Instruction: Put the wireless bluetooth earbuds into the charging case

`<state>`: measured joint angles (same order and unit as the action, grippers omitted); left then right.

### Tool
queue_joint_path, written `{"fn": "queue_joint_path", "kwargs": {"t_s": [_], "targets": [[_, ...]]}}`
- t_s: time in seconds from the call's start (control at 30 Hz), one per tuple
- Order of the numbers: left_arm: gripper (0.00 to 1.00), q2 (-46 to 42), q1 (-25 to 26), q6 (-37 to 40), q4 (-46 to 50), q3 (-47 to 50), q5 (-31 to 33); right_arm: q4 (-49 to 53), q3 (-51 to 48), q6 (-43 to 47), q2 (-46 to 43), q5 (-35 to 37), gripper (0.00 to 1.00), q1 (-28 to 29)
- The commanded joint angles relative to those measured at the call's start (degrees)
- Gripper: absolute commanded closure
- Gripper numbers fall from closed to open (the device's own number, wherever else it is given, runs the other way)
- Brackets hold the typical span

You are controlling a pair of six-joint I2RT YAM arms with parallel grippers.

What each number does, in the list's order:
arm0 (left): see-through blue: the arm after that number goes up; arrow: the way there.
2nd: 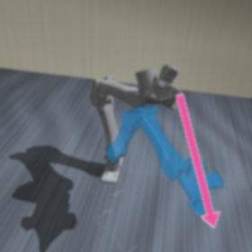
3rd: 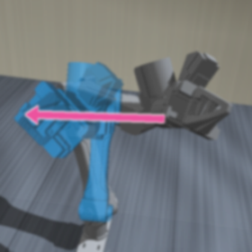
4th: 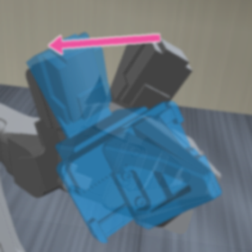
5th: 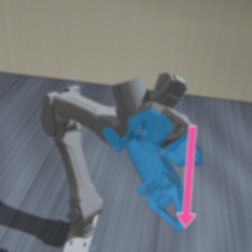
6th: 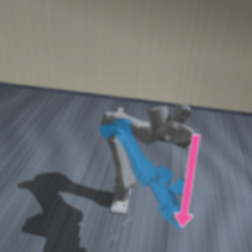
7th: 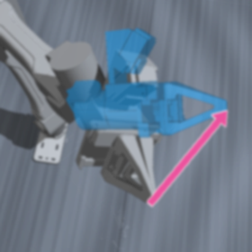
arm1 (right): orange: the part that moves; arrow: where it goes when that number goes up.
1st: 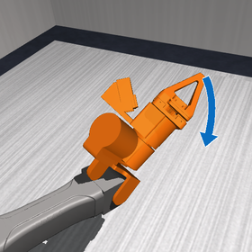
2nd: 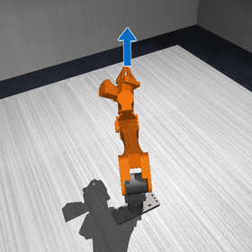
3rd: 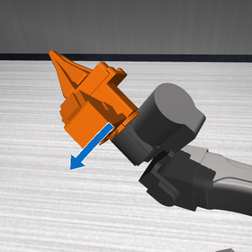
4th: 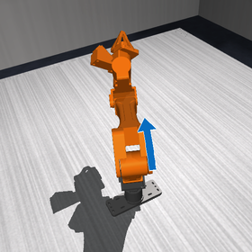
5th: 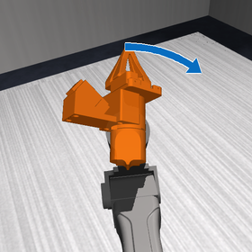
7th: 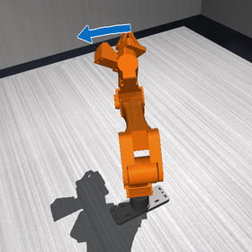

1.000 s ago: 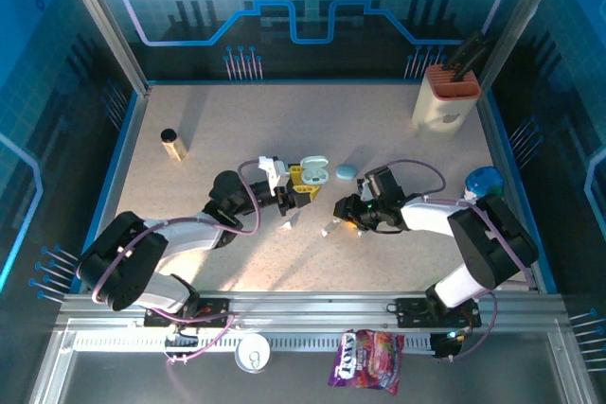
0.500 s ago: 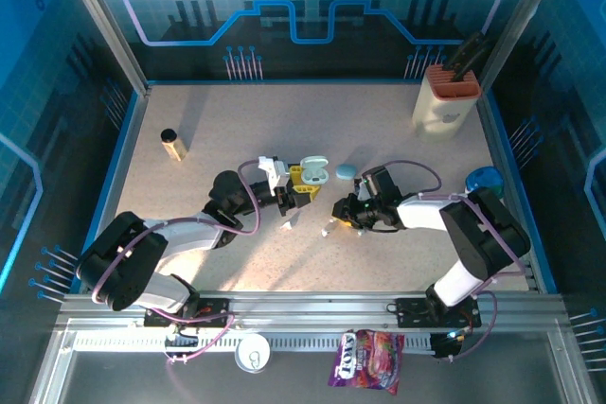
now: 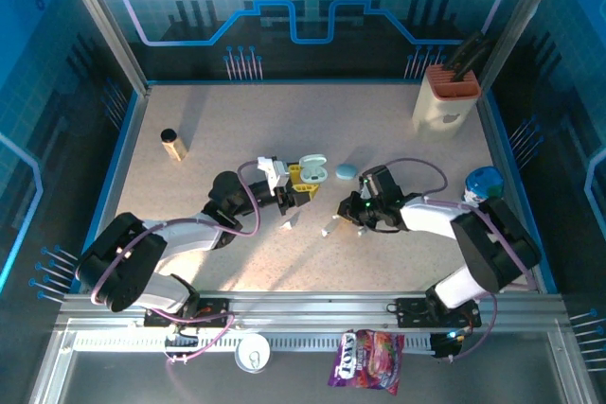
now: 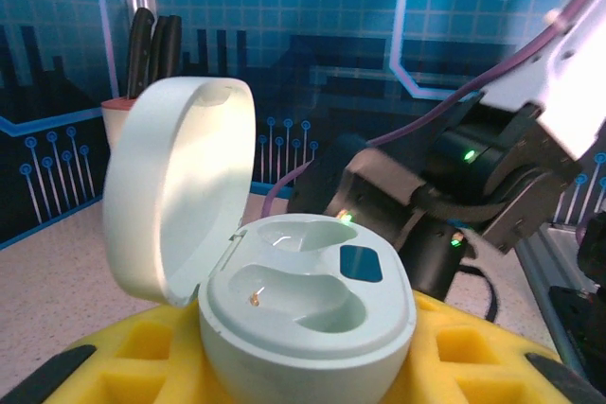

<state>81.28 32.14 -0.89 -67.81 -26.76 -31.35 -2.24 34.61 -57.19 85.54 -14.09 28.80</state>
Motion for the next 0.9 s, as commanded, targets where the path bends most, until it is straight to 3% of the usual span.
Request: {"fn": "queue_joint_path", "kwargs": {"t_s": [0.0,0.23,0.5,0.87], "targets": [[0.66,0.81,-0.3,2.58,-1.32,0.5,2.24,11.78,3.28,1.44,-4.99,10.02,0.9,1.51],[0.66,6.76,-0.15,5.01,-6.57,-0.19,9.19,25.64,7.35,1.91,-12.61,19.12,0.9,2.71],[0.66,15.18,1.58,10.89,-11.53,-2.21,17.27,32.41,11.92,3.42,-19.71,20.16,0.9,4.03],[0.66,20.21,4.13,15.32,-11.86,-3.25,19.51,38.38,21.75,4.03,-18.59,21.32,0.91,7.01]]}}
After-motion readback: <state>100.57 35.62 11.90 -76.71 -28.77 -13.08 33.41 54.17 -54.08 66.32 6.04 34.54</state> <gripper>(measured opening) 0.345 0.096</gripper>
